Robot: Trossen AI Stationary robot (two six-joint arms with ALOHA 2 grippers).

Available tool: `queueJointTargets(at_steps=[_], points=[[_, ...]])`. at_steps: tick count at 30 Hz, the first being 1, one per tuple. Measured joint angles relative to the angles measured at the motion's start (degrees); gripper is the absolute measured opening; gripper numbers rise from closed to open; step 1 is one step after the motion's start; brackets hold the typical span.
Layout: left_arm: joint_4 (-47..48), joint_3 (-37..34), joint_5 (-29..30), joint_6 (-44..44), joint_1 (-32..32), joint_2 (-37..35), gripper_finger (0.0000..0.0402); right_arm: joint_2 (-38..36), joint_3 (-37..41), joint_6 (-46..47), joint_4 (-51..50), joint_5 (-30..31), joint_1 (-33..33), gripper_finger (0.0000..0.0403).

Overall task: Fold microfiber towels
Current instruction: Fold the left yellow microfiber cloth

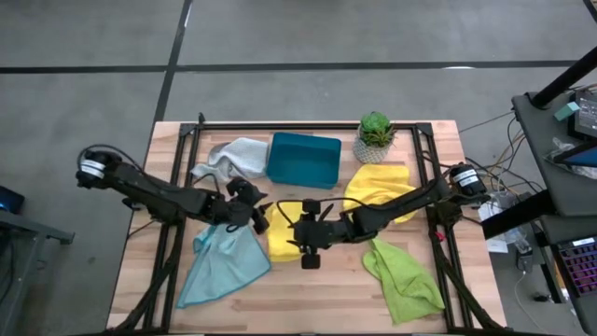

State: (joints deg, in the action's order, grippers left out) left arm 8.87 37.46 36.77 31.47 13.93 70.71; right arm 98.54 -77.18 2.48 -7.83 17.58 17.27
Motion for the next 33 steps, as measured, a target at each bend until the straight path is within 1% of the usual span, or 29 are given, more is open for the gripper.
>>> queueJointTargets(at_steps=[3,6,8,10,11,13,14,17,19,23,25,27,30,31,33], points=[[1.56,-0.64,-0.07,0.06,0.0,-1.61,0.013,-0.06,-1.08,-2.69,0.43,-0.27,0.14,0.0173],[0.91,-0.64,-0.05,-3.29,0.0,-2.7,0.013,-0.07,0.22,-4.35,0.43,-0.01,0.52,0.0173],[0.44,-0.62,-0.08,-3.64,0.02,-2.85,0.013,0.05,2.38,-5.0,3.09,0.07,0.79,0.0173],[-0.03,-0.62,-0.34,-2.66,0.25,-2.74,0.013,0.59,4.25,-3.29,7.68,-0.04,0.93,0.017],[-0.88,-0.62,-1.3,-1.94,0.44,-2.52,0.013,0.61,5.0,-1.85,8.53,-0.25,0.97,0.0169],[-2.59,-0.72,-5.06,-0.49,1.41,-1.74,0.013,0.61,6.3,0.47,8.56,-0.22,0.88,0.0167],[-4.17,-0.99,-6.44,0.39,2.1,-0.95,0.013,0.61,7.09,1.08,8.72,-0.41,0.88,0.0166],[-7.68,-1.43,-6.93,0.8,4.43,3.04,0.013,0.68,9.92,0.91,8.96,-1.07,1.44,0.0166],[-10.87,-1.35,-7.12,1.13,5.28,6.45,0.013,0.94,12.57,0.94,11.5,-1.45,1.74,0.0166],[-15.77,-0.67,-9.49,2.13,6.89,13.56,0.013,2.74,20.27,1.47,24.58,-1.34,1.51,0.0166],[-15.7,-0.38,-9.72,3.51,7.34,16.23,0.013,4.25,23.23,2.42,32.21,-1.21,1.19,0.0166],[-15.59,-0.03,-9.7,5.34,7.38,18.18,0.013,5.41,25.09,3.28,37.19,-1.72,0.61,0.0164],[-15.58,0.0,-10.59,9.18,7.56,19.88,0.013,6.73,25.95,3.38,38.82,-1.7,-0.51,0.0145],[-15.85,0.01,-12.03,10.14,7.67,20.3,0.013,7.35,26.04,3.3,38.56,-1.93,-0.8,0.0133],[-15.79,0.01,-15.71,10.63,8.11,20.77,0.013,8.45,26.05,3.6,38.6,-4.69,-0.94,0.0104]])
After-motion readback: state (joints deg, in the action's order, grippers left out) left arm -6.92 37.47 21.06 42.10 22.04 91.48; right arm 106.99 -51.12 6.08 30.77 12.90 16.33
